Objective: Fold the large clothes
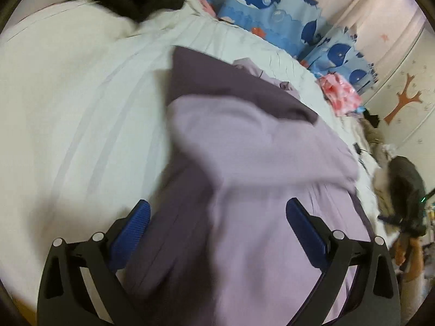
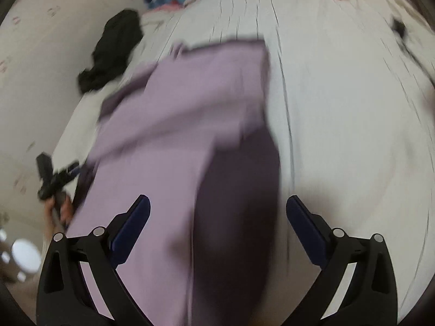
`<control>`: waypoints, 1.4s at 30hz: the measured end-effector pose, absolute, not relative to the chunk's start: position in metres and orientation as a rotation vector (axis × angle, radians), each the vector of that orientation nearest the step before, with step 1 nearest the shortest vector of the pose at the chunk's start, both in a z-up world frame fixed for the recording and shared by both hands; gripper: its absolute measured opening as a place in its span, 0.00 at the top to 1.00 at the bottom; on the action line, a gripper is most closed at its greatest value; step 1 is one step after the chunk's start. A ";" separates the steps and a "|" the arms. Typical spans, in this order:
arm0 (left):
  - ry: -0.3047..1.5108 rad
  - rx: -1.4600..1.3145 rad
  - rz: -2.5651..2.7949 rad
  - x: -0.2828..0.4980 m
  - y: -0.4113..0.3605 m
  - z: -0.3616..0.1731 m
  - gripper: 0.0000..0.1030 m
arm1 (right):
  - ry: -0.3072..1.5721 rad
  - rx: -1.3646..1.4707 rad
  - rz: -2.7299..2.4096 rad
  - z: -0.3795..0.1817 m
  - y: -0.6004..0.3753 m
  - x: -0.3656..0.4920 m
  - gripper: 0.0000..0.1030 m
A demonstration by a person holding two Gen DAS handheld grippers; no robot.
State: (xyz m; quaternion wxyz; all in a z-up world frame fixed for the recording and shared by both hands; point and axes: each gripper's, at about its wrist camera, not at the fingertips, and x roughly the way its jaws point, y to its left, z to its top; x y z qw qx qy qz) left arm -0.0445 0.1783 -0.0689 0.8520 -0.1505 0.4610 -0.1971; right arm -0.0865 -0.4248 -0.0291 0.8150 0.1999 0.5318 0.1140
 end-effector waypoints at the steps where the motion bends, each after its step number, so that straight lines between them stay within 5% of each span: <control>1: 0.984 -0.333 -0.413 -0.064 0.195 -0.070 0.07 | 1.155 0.450 0.272 -0.032 -0.428 -0.118 0.06; 9: 1.125 -0.594 -0.551 -0.207 0.271 -0.115 0.07 | 1.122 0.736 0.476 -0.058 -0.427 -0.250 0.06; 23: 1.050 -0.710 -0.830 -0.259 0.224 -0.113 0.07 | 1.058 0.795 0.664 -0.033 -0.379 -0.255 0.06; 25: 1.046 -0.729 -0.810 -0.259 0.224 -0.118 0.08 | 1.055 0.807 0.645 -0.038 -0.381 -0.260 0.18; 27: 1.041 -0.730 -0.781 -0.260 0.223 -0.120 0.12 | 1.021 0.793 0.607 -0.039 -0.381 -0.264 0.31; 29: 1.074 -0.719 -0.764 -0.260 0.218 -0.128 0.35 | 0.990 0.770 0.577 -0.038 -0.381 -0.270 0.60; 31: 1.071 -0.727 -0.747 -0.261 0.219 -0.129 0.47 | 0.930 0.799 0.574 -0.031 -0.384 -0.273 0.68; 32: 1.052 -0.742 -0.747 -0.261 0.220 -0.125 0.61 | 0.908 0.800 0.574 -0.028 -0.384 -0.273 0.70; 35: 0.947 -0.810 -0.784 -0.261 0.227 -0.095 0.77 | 0.825 0.817 0.608 -0.016 -0.382 -0.273 0.75; 42: 0.774 -0.751 -0.851 -0.276 0.240 -0.021 0.80 | 0.669 0.864 0.708 0.019 -0.385 -0.286 0.75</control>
